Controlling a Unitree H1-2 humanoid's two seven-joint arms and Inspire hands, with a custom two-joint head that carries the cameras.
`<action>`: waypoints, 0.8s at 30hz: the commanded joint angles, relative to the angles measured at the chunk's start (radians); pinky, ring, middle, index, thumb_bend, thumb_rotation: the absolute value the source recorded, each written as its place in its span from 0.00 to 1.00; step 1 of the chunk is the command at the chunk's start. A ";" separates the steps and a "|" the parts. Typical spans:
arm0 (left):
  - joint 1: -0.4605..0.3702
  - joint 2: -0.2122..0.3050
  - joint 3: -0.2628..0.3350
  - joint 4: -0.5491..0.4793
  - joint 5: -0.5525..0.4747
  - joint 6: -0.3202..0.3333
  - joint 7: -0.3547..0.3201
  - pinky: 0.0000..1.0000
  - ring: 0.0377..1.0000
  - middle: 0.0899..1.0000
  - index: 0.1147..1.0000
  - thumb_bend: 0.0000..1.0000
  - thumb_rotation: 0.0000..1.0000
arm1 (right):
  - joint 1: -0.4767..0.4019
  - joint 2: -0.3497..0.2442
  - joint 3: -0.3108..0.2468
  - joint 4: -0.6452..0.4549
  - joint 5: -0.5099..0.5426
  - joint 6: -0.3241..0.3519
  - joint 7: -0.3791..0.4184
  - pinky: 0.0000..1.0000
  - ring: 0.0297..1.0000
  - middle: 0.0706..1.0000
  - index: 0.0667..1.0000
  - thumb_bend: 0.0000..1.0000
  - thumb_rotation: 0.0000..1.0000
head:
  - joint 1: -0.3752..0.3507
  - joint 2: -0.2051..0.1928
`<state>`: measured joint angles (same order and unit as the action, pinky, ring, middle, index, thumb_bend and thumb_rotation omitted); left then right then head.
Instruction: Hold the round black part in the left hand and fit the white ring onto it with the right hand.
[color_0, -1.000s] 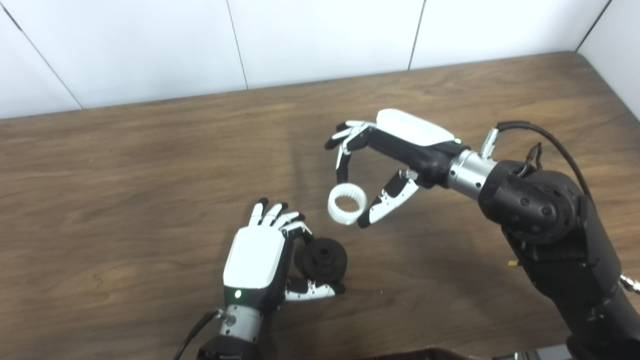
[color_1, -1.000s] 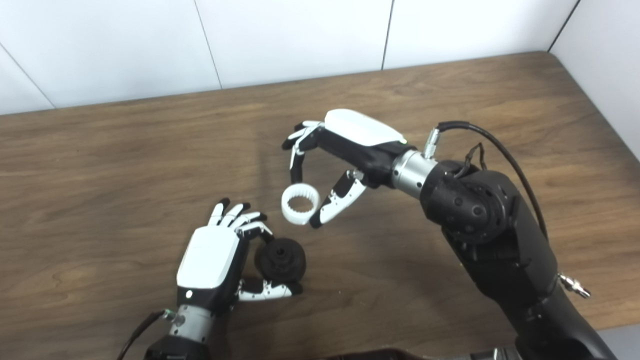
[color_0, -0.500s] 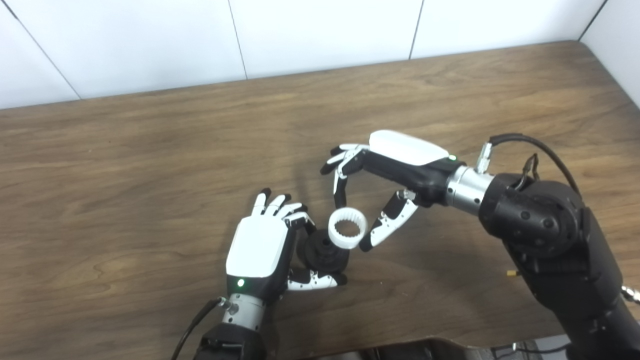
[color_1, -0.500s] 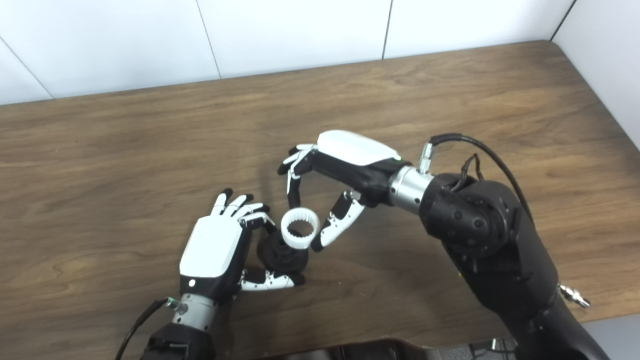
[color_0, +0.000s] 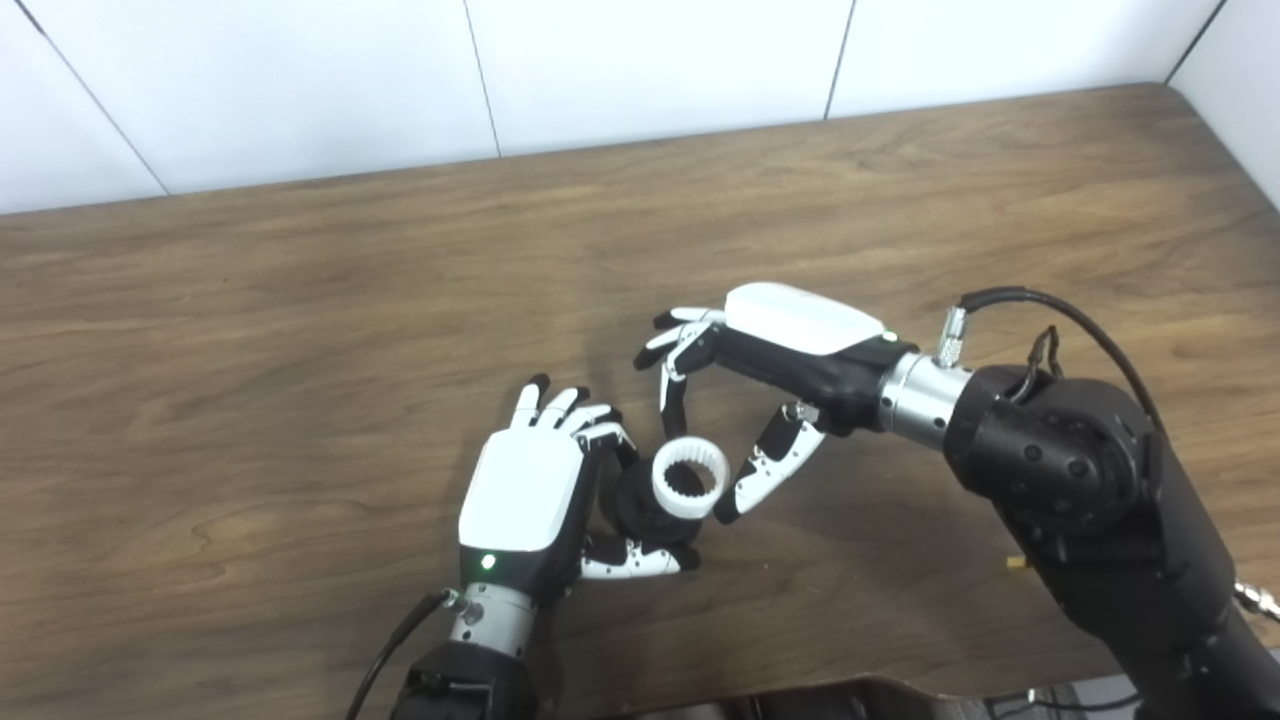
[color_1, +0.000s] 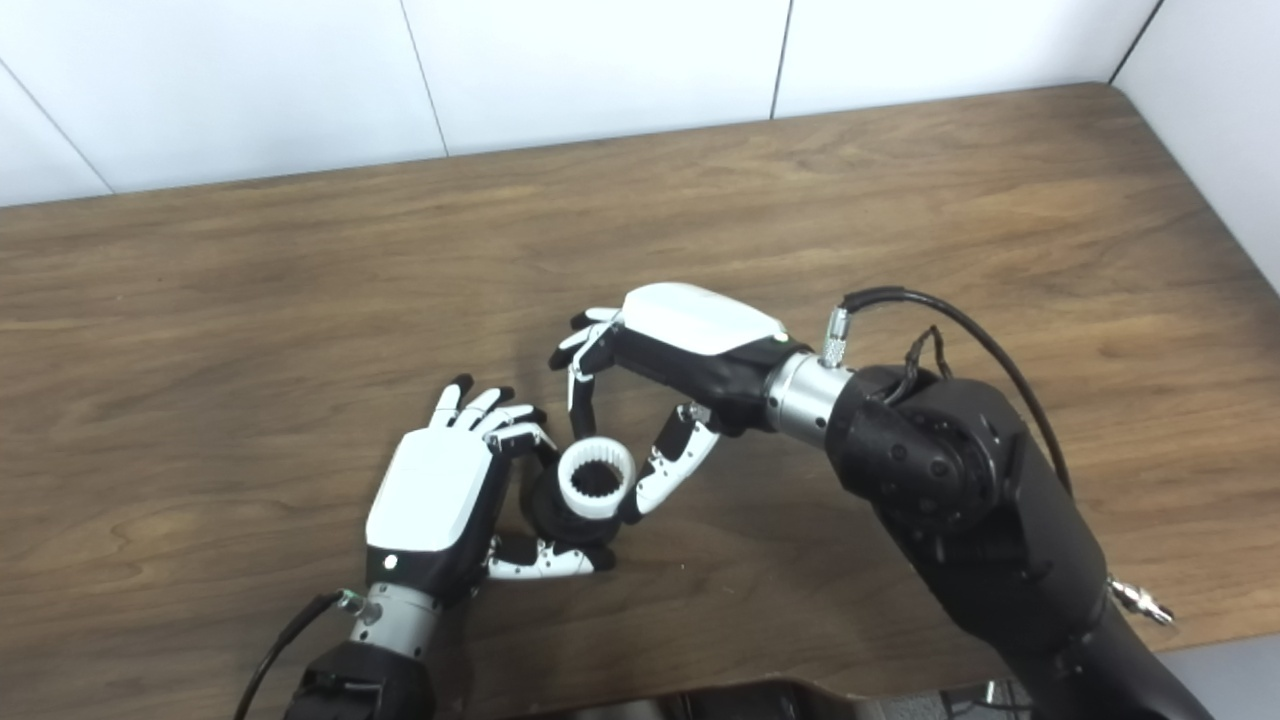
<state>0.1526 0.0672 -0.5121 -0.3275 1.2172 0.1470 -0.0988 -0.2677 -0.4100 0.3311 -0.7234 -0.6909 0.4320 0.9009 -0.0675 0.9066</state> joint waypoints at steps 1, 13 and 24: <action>0.002 -0.012 -0.012 -0.016 0.018 0.003 -0.026 1.00 0.89 0.76 0.42 0.52 0.06 | -0.030 0.004 -0.004 -0.012 -0.004 -0.031 -0.037 0.86 0.96 0.83 0.44 0.52 0.14 | 0.001 0.002; 0.002 -0.022 -0.017 -0.020 0.029 0.006 -0.037 1.00 0.89 0.76 0.42 0.52 0.06 | -0.028 0.009 -0.002 0.013 0.000 -0.054 -0.061 0.87 0.96 0.84 0.45 0.52 0.13 | 0.010 0.003; 0.000 -0.030 -0.022 -0.018 0.034 0.010 -0.035 1.00 0.89 0.76 0.42 0.52 0.06 | -0.027 0.009 0.004 0.038 -0.008 -0.086 -0.080 0.86 0.95 0.83 0.45 0.52 0.14 | 0.018 0.005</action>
<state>0.1521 0.0566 -0.5240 -0.3394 1.2406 0.1572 -0.1239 -0.2676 -0.4047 0.3398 -0.6745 -0.6945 0.3792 0.8515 -0.0491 0.9112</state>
